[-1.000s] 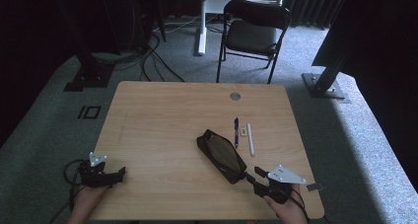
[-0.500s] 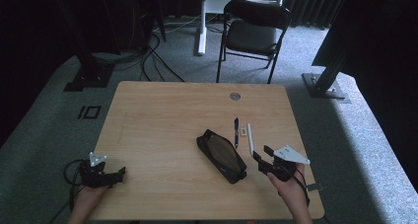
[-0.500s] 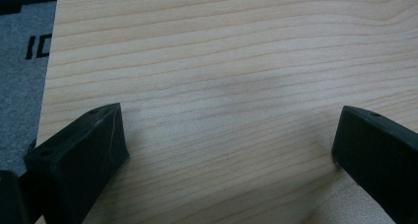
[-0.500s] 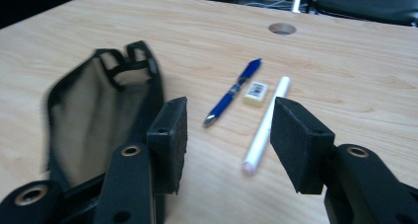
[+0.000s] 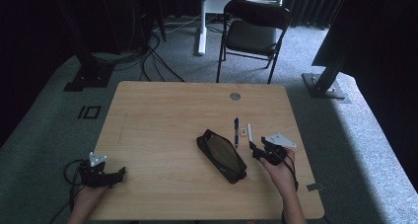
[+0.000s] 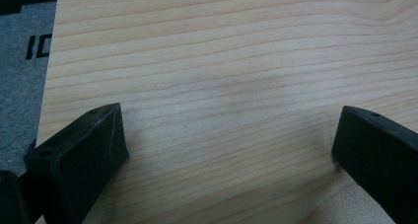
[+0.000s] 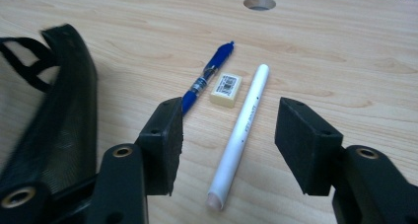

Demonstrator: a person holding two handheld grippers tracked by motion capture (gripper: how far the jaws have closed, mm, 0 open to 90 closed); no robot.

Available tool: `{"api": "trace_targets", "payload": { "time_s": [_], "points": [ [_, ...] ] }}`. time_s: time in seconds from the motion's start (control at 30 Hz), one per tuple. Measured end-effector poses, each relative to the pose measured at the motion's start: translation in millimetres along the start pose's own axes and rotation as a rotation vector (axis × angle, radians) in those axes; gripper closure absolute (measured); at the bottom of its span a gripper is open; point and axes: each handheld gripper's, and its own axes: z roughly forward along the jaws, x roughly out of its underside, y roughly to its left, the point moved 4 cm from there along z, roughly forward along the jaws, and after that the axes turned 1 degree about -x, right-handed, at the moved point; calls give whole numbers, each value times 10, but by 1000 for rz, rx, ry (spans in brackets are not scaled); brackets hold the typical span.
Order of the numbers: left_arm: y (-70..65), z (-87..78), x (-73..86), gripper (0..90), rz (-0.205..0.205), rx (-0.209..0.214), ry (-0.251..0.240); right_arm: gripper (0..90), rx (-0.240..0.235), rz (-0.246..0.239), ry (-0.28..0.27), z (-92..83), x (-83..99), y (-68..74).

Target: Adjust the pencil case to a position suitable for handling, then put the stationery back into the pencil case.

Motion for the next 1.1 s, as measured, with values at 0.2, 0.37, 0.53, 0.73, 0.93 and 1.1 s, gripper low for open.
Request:
{"api": "trace_targets", "payload": {
  "time_s": [0.2, 0.37, 0.53, 0.73, 0.93, 1.1],
  "points": [
    [-1, 0, 0, 4, -1, 0, -1, 398, 24, 1, 33, 181, -8, -59],
    [-1, 0, 0, 4, -1, 0, -1, 391, 48, 13, 38, 272, -33, -115],
    [-1, 1, 0, 4, -2, 0, -1, 422, 60, 22, 42, 351, -59, -144],
    [-1, 1, -1, 4, -2, 0, -1, 476, 75, 25, 51, 447, -73, -170],
    [-1, 0, 0, 4, -2, 0, -1, 504, 91, 15, 83, 549, -83, -187],
    [-1, 0, 0, 4, -1, 0, -1, 528, 92, 14, 109, 640, -55, -178]
  ]
}}
